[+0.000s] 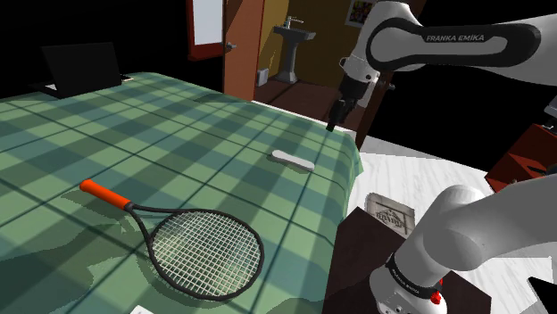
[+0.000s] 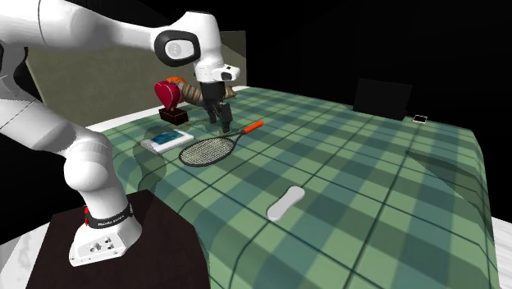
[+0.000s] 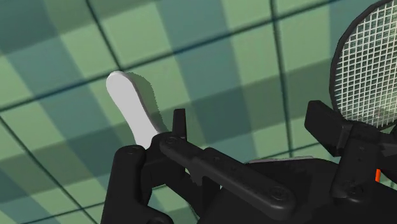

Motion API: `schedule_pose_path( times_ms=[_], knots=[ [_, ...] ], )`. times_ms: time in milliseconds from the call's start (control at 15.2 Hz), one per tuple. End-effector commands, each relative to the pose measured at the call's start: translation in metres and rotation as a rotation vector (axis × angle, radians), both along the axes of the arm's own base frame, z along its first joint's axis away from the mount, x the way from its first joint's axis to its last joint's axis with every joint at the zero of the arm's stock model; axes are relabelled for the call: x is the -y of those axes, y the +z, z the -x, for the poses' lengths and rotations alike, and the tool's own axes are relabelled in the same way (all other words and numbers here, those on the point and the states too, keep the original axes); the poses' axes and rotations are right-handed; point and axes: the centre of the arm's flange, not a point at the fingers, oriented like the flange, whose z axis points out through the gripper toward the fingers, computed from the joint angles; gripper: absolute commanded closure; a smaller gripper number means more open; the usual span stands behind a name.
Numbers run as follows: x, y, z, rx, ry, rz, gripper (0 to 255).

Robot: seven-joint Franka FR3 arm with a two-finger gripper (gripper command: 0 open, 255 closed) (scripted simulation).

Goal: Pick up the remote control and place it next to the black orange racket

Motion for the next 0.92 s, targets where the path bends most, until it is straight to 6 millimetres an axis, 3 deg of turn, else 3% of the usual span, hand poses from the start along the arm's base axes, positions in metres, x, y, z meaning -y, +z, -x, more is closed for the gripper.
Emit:
schedule_pose_path(
  times_ms=[0, 858],
  knots=[
    [0.012, -0.019, -0.018, -0.004, 0.017, 0.002, 0],
    [0.074, -0.146, -0.122, -0.046, 0.124, 0.01, 0]
  ],
)
